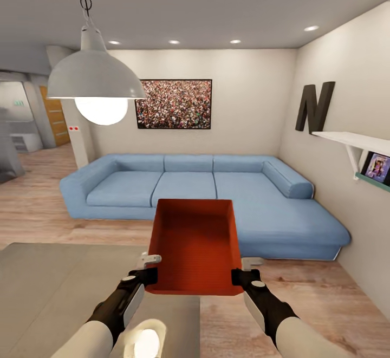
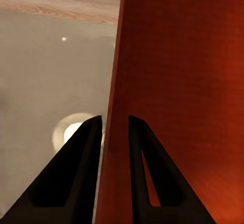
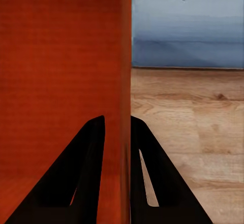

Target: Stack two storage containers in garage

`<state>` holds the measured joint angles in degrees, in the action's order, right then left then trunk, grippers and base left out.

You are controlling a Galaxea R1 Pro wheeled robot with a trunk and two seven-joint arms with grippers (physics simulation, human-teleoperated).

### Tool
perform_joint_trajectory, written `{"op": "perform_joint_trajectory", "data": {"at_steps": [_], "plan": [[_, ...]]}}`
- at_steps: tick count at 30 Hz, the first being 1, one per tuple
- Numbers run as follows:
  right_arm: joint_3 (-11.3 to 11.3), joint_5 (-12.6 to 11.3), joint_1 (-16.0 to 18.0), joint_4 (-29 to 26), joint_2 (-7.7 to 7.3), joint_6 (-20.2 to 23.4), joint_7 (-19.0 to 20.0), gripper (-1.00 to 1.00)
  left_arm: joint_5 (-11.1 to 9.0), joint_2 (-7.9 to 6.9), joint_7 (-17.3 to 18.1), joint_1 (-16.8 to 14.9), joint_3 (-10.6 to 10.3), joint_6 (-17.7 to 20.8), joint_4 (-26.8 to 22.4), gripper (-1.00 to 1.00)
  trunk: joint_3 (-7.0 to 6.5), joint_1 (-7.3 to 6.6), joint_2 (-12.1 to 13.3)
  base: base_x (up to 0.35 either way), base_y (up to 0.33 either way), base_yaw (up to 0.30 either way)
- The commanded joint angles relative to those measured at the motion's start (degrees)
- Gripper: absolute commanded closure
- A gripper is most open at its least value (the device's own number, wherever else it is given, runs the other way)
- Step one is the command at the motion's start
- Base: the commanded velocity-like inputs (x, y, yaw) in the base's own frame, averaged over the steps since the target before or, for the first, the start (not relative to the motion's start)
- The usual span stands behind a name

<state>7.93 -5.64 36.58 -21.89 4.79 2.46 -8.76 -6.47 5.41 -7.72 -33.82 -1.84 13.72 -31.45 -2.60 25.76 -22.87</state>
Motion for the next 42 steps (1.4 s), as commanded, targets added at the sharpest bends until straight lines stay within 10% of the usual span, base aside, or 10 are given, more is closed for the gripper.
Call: {"op": "perform_joint_trajectory", "data": {"at_steps": [1, 42], "plan": [[0.0, -0.8, 0.0, 0.0, -0.04, 0.3, -0.6, 1.0, 0.8, -0.01, -5.8, 0.0, 0.1, -3.1, -0.2, 1.0, 0.03, 0.02, -0.1, 0.0, 0.0, 0.271], [0.0, -0.8, 0.0, 0.0, -0.04, 0.3, -0.6, 1.0, 0.7, -0.04, -5.8, 0.0, 0.1, -3.1, -0.2, 1.0, 0.03, 0.02, -0.1, 0.0, 0.0, 0.271]]}}
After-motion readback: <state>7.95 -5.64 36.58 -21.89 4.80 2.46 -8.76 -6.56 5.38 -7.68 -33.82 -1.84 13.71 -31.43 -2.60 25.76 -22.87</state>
